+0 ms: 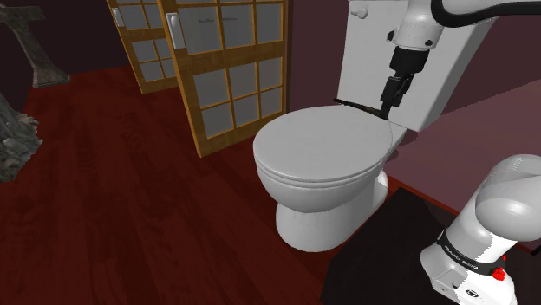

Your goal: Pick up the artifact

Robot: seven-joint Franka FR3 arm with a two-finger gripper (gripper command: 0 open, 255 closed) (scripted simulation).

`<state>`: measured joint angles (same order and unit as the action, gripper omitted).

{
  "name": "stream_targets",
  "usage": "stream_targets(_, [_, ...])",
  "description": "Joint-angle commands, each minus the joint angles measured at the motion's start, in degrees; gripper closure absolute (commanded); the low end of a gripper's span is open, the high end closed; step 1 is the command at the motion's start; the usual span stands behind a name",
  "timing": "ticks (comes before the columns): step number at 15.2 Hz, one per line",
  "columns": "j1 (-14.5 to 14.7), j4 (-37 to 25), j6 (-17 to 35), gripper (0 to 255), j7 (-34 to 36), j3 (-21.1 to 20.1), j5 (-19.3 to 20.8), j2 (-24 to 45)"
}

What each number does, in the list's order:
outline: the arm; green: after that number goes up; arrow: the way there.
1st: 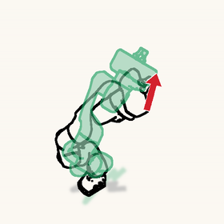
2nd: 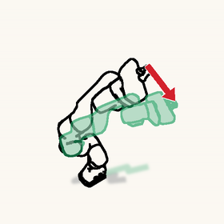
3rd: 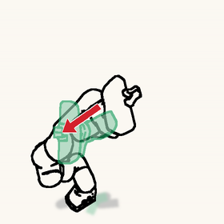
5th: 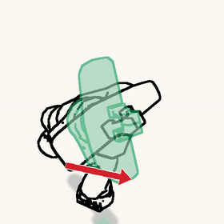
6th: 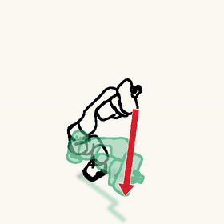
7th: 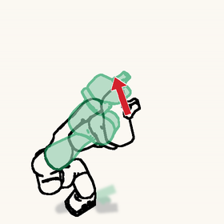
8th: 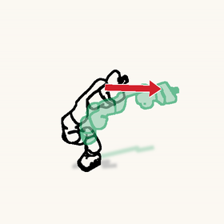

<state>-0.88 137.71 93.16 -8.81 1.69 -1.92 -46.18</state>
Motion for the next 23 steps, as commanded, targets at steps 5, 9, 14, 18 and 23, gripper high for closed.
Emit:
stream_targets(5, [-1.32,-1.57,4.23,0,-3.78,3.38,2.58,6.23])
stream_targets(9, [-2.39,-4.25,8.16,0,-7.41,6.62,4.47,13.12])
stream_targets(14, [-3.37,-9.11,12.35,0,-11.89,10.49,5.71,22.43])
stream_targets(18, [-4.03,-14.20,14.97,0,-15.59,13.34,5.62,30.33])
stream_targets(23, [-5.12,-22.09,17.10,0,-20.45,16.39,4.07,40.73])
